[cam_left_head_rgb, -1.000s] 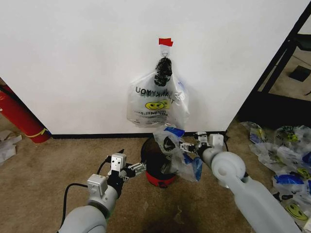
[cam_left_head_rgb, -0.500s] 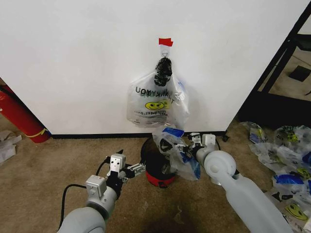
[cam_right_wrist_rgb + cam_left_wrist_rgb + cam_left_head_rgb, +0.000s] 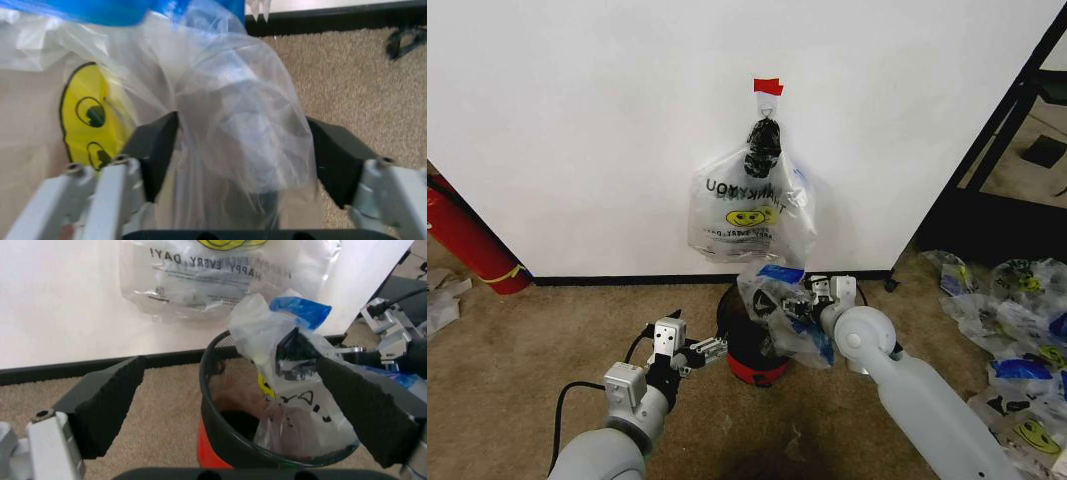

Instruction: Pick up the garbage bag from the wall and place it over the trash bin.

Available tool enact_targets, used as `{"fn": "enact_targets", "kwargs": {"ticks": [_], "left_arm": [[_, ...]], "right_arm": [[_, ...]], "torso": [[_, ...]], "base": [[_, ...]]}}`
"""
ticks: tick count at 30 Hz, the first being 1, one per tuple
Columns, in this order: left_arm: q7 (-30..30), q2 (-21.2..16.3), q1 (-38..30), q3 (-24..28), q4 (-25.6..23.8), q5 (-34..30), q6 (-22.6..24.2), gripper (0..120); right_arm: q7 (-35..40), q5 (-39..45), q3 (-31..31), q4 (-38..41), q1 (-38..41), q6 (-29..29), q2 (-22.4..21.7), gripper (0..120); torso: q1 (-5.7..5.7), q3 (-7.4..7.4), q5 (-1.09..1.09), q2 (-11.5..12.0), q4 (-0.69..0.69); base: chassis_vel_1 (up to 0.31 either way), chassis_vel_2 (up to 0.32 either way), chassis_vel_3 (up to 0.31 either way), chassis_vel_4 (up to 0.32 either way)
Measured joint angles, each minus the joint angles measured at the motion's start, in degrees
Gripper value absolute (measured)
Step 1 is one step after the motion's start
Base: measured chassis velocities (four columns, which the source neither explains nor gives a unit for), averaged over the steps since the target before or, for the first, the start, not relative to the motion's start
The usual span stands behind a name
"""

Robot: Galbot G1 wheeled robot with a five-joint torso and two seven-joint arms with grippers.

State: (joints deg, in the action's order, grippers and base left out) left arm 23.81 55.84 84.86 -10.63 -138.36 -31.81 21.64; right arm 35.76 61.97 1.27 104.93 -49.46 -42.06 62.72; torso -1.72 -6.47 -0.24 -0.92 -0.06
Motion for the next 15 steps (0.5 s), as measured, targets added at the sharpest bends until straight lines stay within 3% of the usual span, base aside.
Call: {"fn": "enact_targets", "kwargs": {"ticks": [15], "left_arm": [[0.03,0.05,0.13,0.42,0.06,0.08,-0.02,100]], "right_arm": [[2.40,1.59,0.13,0.64,-0.63,0.02,0.81,8]], "torso": [[0.00,0.00,0.00,0.00,0.00]], "base": [[0.000,0.000,0.000,0.000]]}}
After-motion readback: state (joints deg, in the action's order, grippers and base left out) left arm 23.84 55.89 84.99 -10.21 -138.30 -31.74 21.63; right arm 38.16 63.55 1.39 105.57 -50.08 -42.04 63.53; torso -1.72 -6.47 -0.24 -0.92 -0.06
